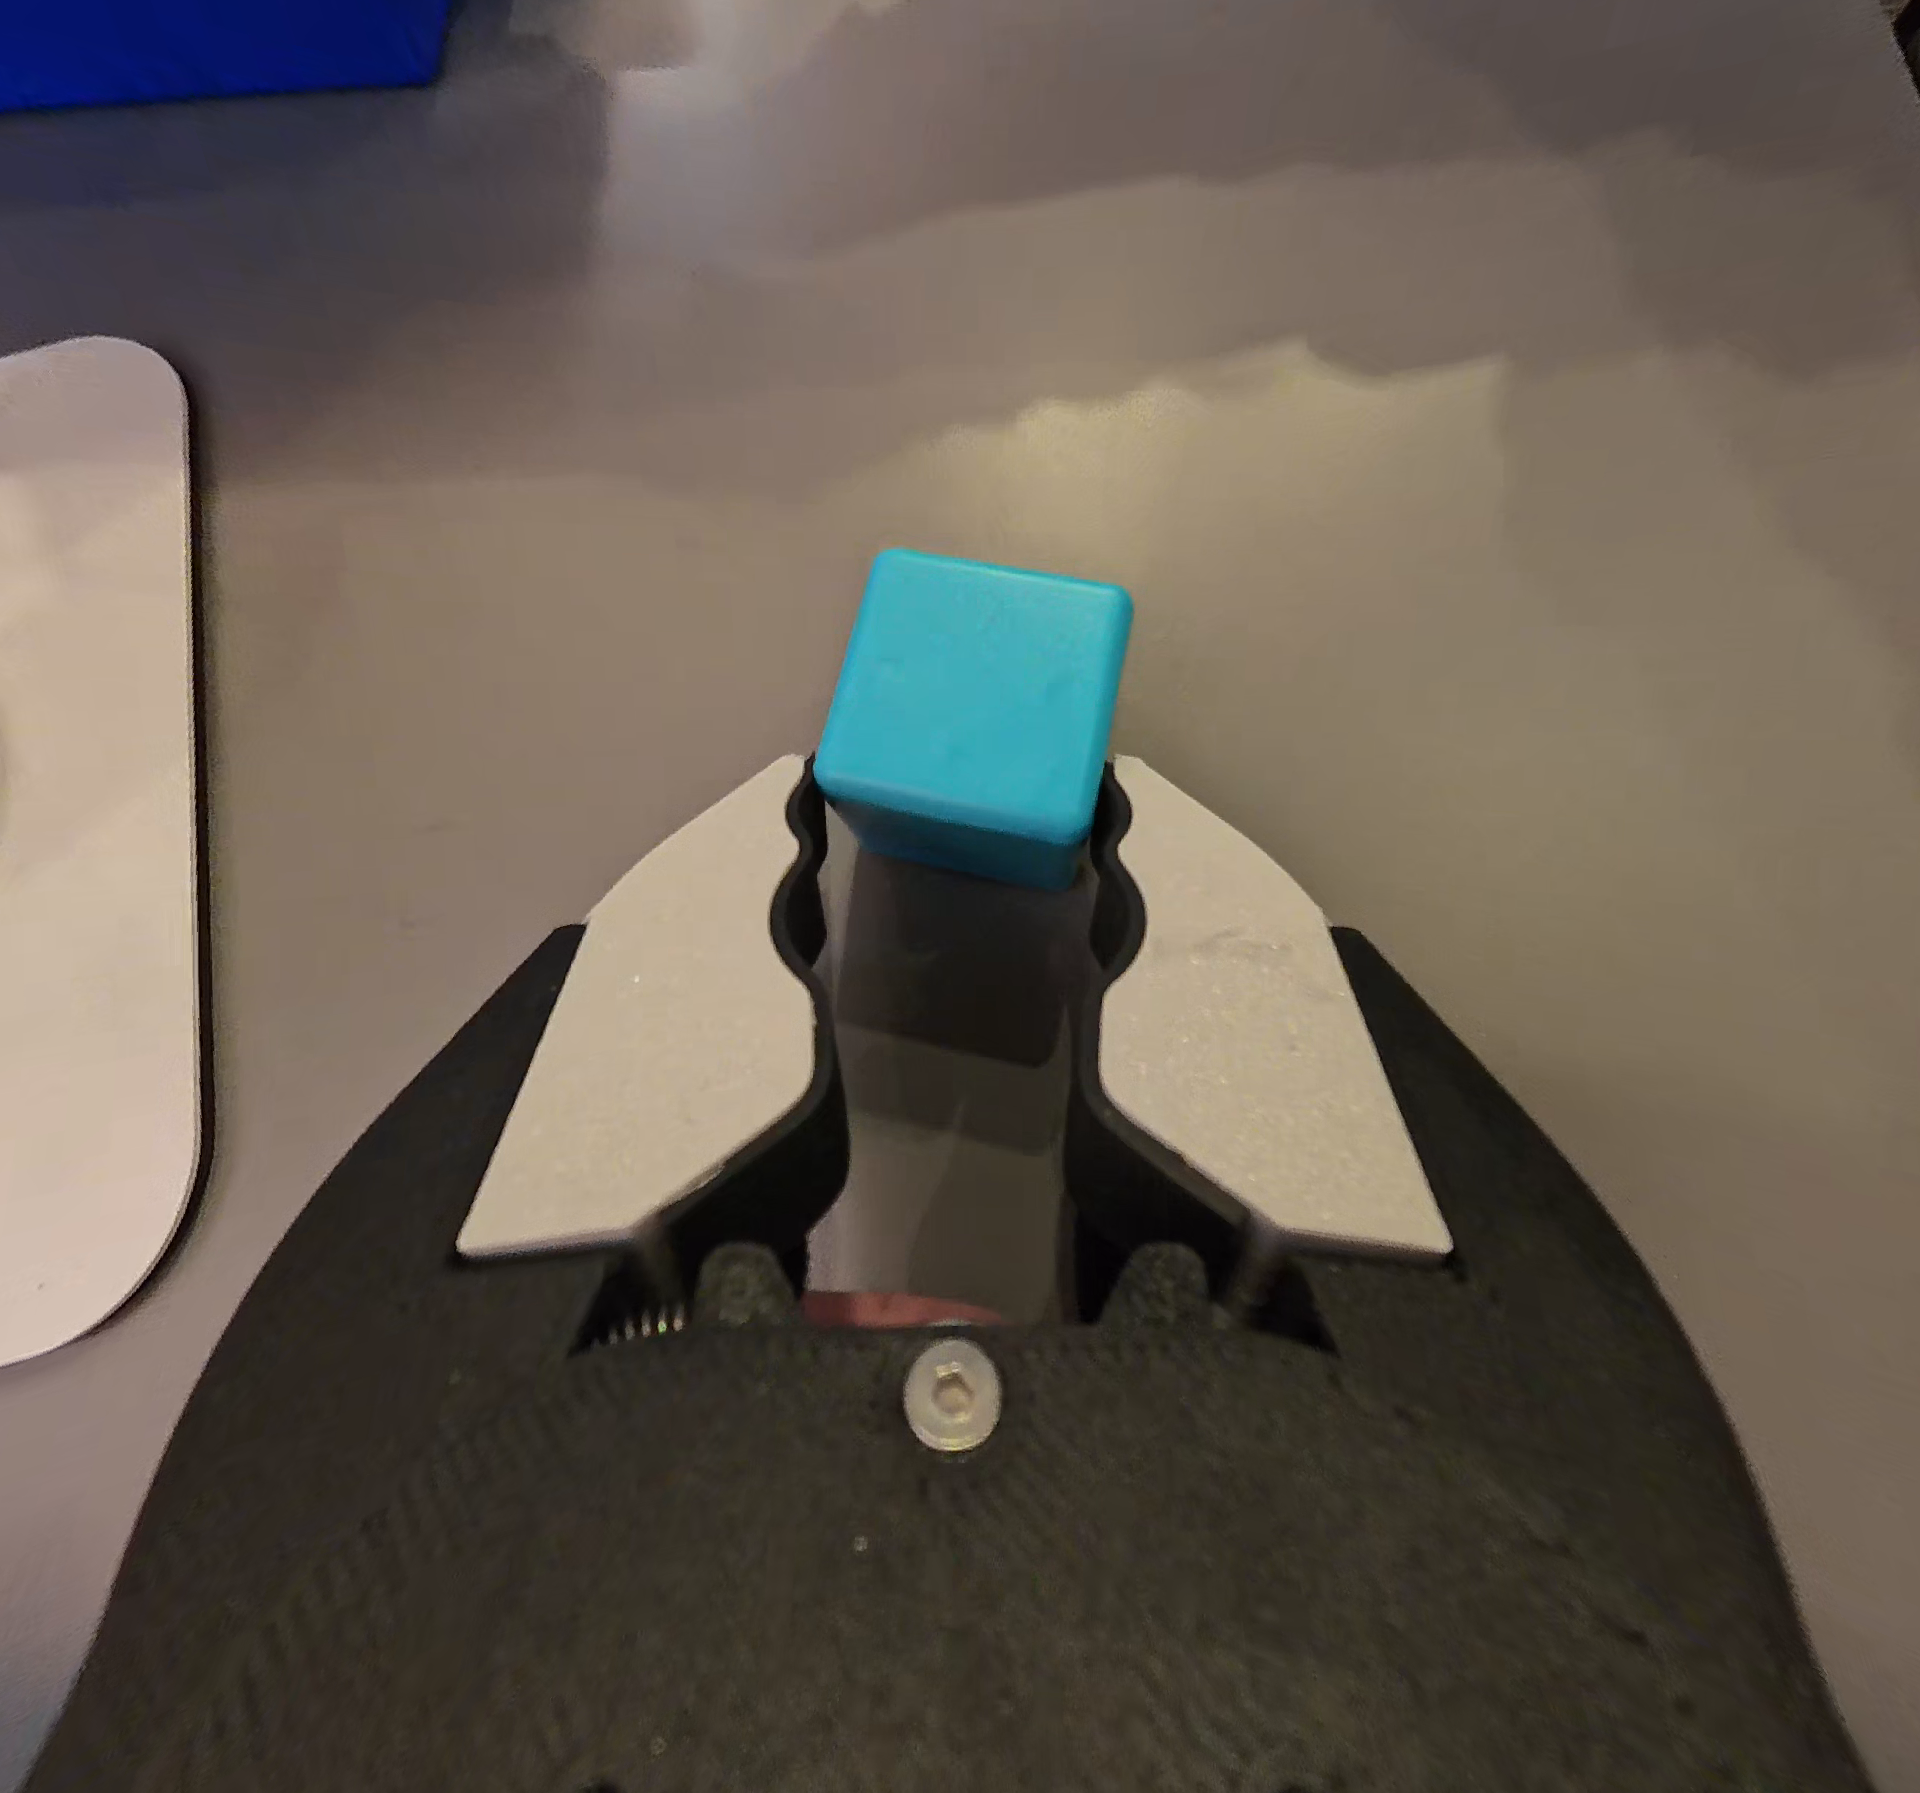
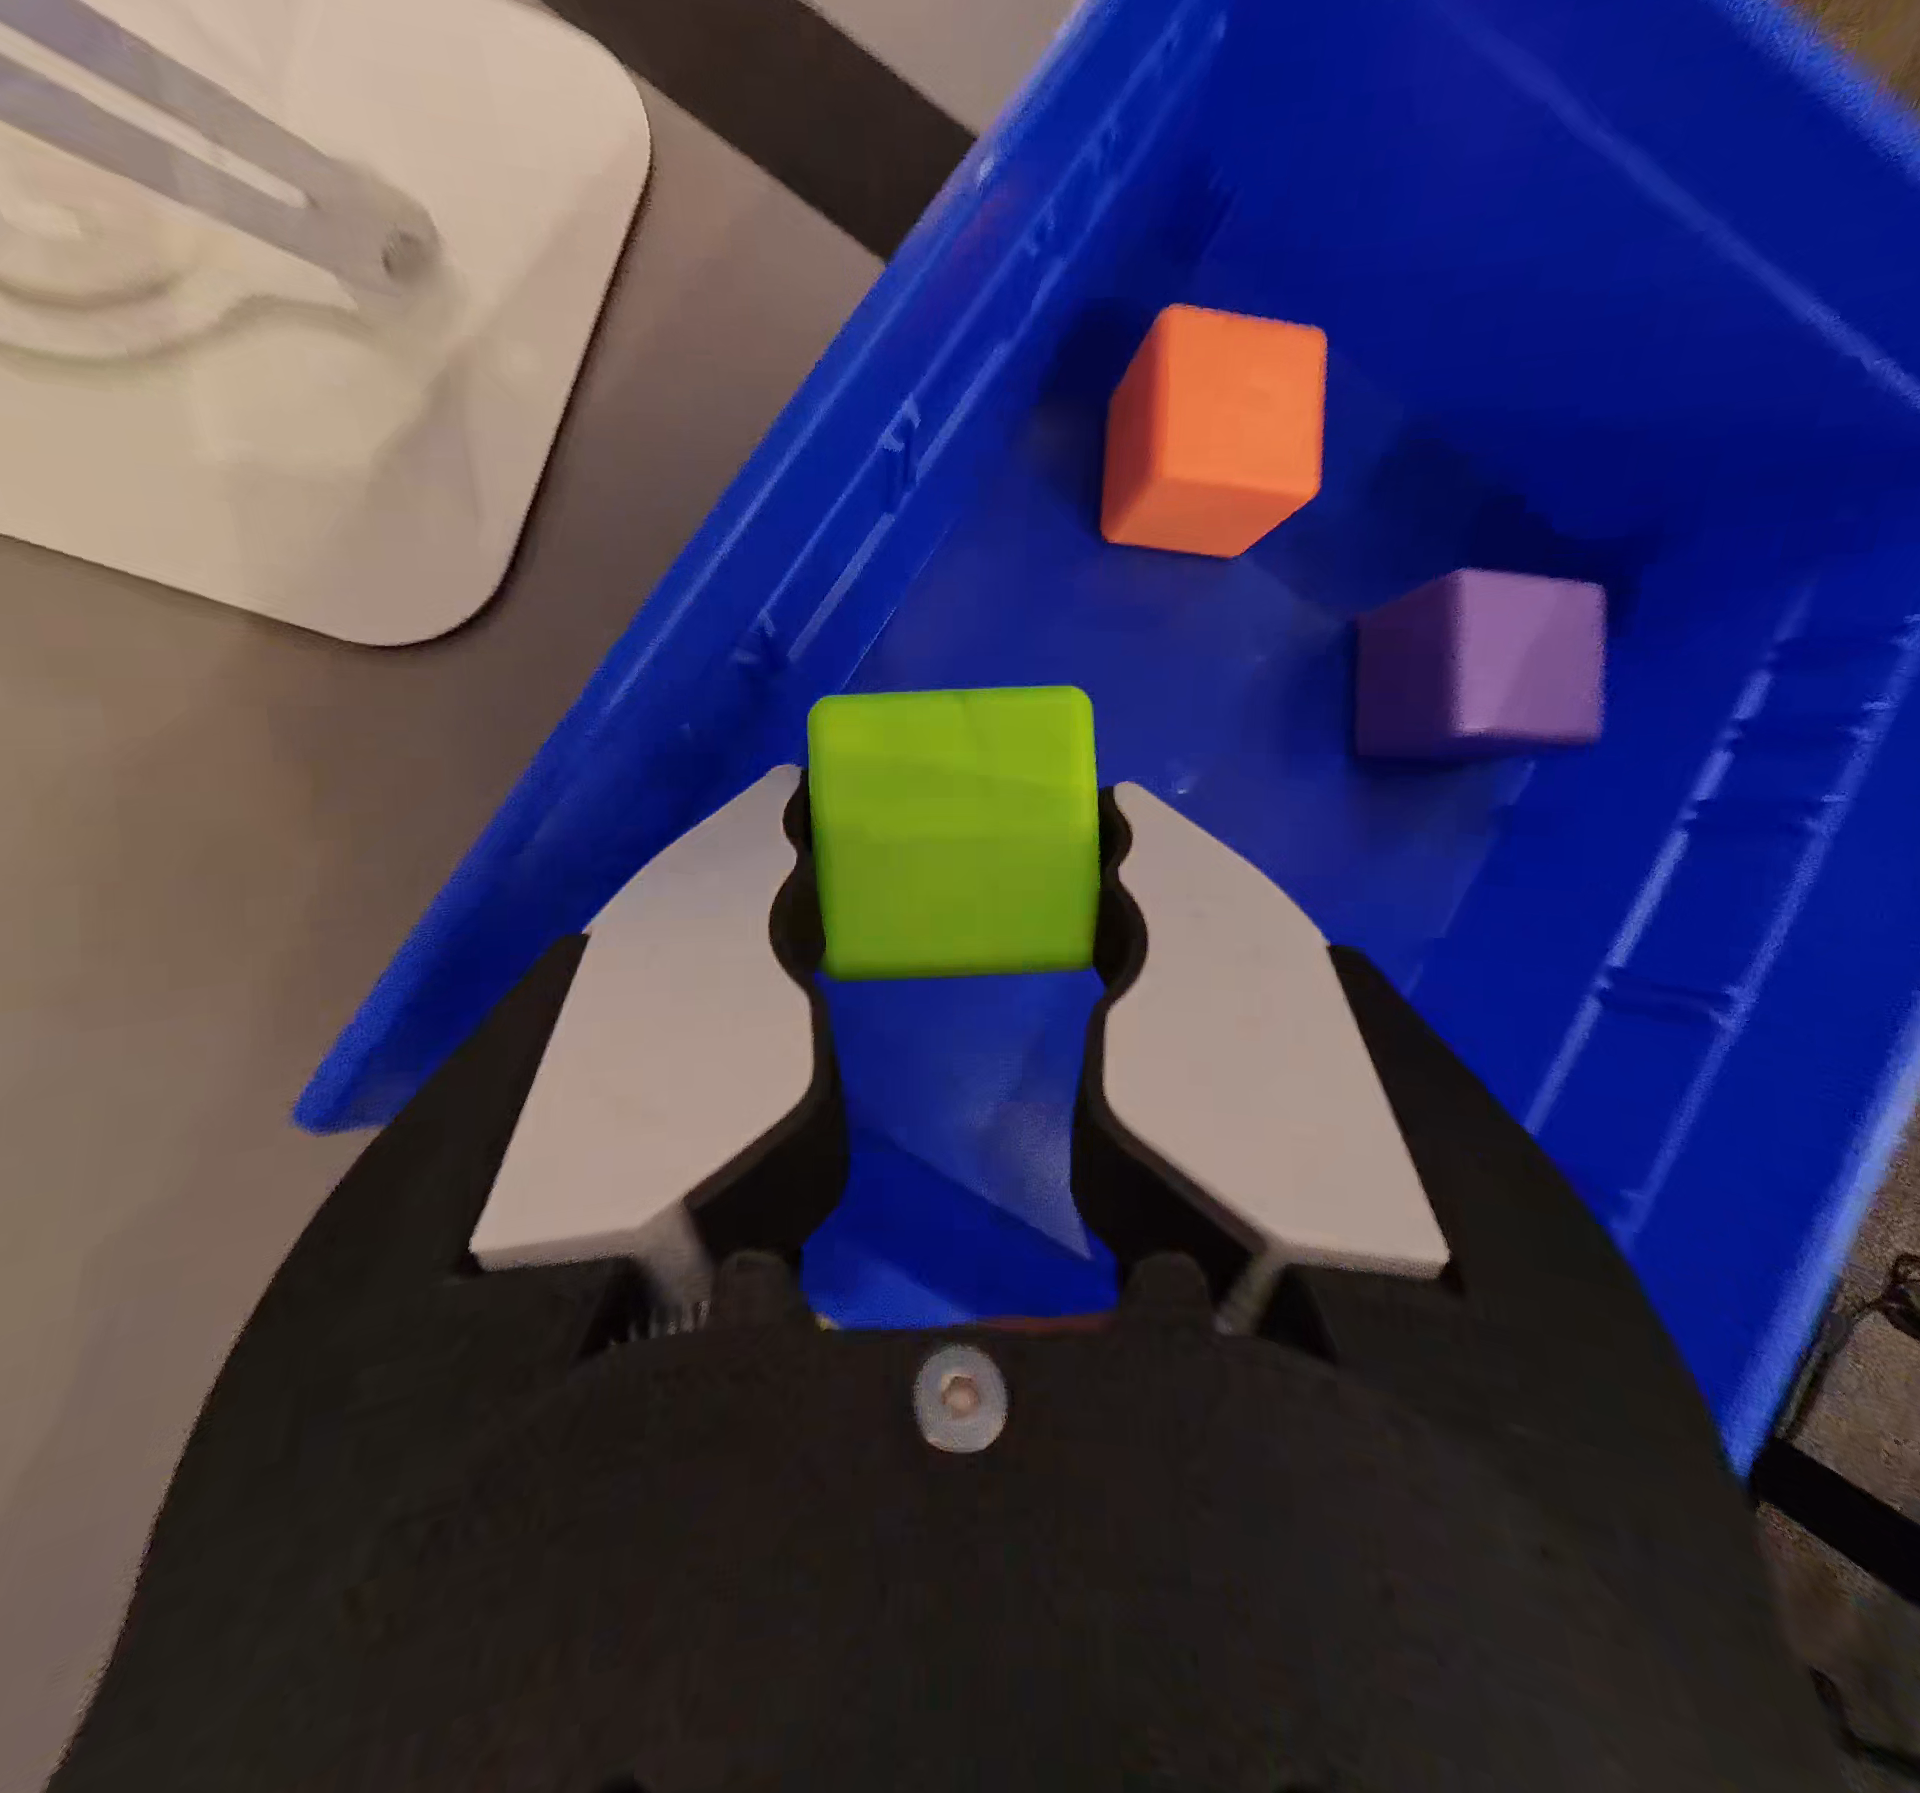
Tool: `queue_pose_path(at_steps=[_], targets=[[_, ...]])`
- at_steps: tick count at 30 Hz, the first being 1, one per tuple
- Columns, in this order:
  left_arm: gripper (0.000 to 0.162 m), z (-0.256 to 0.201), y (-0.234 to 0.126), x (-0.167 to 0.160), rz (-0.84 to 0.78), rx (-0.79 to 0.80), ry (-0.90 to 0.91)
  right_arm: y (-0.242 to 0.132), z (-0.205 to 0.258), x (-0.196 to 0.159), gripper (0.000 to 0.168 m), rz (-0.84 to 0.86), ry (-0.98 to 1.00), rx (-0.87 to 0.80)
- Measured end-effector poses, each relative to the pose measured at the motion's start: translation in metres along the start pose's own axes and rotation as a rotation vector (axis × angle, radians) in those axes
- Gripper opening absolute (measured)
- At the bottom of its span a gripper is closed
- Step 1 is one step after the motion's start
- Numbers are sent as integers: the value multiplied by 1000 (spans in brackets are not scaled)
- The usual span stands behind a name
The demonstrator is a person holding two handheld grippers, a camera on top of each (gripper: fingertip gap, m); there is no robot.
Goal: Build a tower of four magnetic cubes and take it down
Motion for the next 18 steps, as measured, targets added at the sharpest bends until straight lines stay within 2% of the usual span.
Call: queue_pose_path(at_steps=[8,16,18], targets=[[49,-1,0,0,0,-2,1,34,3,-14,51,118,-22,39],[49,-2,-1,0,0,-3,3,45,8,-27,52,200,-33,61],[49,-2,-1,0,0,-3,4,44,7,-27,60,195,-31,54]])
Point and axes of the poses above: each gripper's, where its closed fingertips meet, y out along the fingers, x out of its top, z = x × y across the jaws, the point moved 1 cm from there along -y, back along the fingers, and after that the axes turned 2 degrees about y, right-handed, at the moved point
